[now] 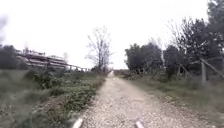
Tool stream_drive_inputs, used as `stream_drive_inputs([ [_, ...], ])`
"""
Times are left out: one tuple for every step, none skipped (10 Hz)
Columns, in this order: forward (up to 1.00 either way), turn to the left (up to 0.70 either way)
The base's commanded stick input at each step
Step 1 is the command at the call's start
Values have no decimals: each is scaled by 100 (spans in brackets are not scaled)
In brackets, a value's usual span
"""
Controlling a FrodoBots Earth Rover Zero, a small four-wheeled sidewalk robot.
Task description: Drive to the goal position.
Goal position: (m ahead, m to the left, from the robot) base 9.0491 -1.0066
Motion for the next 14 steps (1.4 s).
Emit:
stream_drive_inputs([
  [50, 0],
  [50, 0],
  [50, 0],
  [50, 0],
  [50, 0],
  [50, 0],
  [50, 0],
  [50, 0],
  [50, 0],
  [50, 0],
  [50, 0],
  [50, -17],
  [50, -44],
  [50, -23],
])
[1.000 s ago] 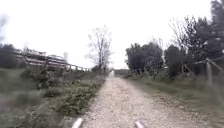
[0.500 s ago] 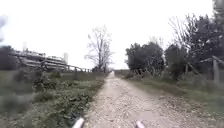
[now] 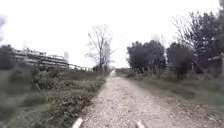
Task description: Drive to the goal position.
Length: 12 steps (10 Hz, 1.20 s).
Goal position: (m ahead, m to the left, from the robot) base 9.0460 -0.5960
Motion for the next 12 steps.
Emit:
stream_drive_inputs([
  [50, -1],
  [50, 0],
  [50, 0],
  [50, 0],
  [50, 0],
  [50, 0],
  [50, 0],
  [50, 0],
  [50, 0],
  [50, 0],
  [50, 0],
  [50, 0],
])
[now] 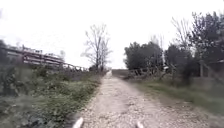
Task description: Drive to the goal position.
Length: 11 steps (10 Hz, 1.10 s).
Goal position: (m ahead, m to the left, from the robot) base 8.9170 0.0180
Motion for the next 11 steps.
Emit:
stream_drive_inputs([
  [50, 0],
  [50, 0],
  [50, 0],
  [50, 0],
  [50, 0],
  [50, 0],
  [50, 0],
  [50, 0],
  [50, 0],
  [50, 0],
  [50, 0],
])
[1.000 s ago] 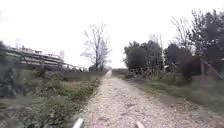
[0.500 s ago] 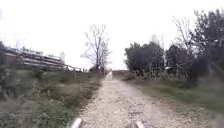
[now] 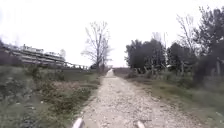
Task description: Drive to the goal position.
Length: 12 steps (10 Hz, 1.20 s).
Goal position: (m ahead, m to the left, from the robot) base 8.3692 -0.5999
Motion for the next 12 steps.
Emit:
stream_drive_inputs([
  [50, 0],
  [50, 0],
  [50, 0],
  [50, 0],
  [50, 0],
  [50, 0],
  [50, 0],
  [50, 0],
  [50, 0],
  [50, 0],
  [50, 0],
  [50, 0],
])
